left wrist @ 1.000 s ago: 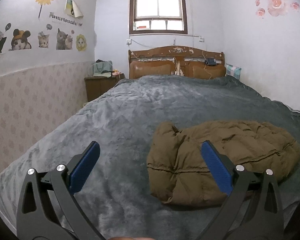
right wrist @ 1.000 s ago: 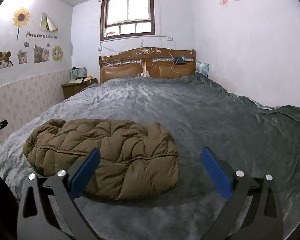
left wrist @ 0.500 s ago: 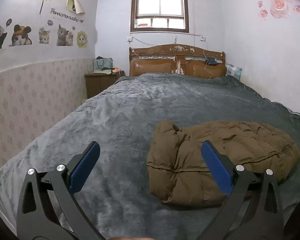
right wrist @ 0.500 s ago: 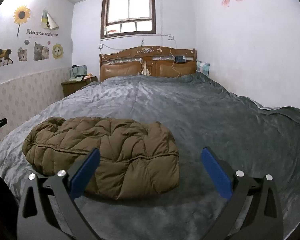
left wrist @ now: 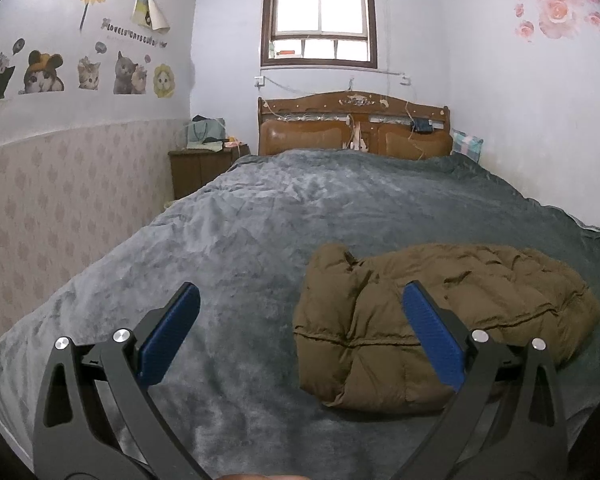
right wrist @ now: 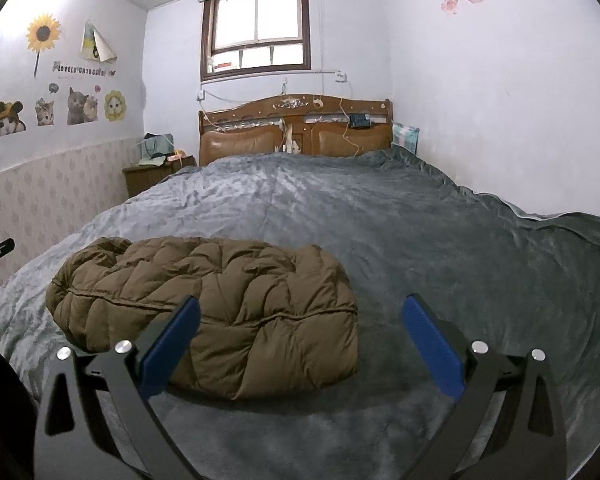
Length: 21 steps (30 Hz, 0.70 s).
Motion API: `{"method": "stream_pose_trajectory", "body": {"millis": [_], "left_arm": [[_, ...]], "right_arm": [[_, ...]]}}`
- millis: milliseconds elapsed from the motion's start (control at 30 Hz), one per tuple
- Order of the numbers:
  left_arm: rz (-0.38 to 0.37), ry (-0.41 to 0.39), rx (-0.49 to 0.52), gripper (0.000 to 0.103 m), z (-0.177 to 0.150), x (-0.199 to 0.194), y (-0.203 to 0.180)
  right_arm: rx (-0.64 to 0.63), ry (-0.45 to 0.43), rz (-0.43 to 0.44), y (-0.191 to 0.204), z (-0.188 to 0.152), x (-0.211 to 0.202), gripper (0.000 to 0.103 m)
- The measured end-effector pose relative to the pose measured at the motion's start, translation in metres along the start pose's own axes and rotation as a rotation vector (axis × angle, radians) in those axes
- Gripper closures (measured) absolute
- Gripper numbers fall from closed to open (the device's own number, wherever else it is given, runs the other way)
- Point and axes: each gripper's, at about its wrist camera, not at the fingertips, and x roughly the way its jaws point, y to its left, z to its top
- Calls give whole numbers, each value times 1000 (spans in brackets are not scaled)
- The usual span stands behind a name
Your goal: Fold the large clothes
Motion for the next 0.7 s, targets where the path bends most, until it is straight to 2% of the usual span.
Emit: {"method": "stream_pose_trajectory", "body": {"millis": [700], "left_arm": [[-28,9,-15,3,0,9,7]], "right_arm": [[-9,11,-2,-3,0,2,2]]}}
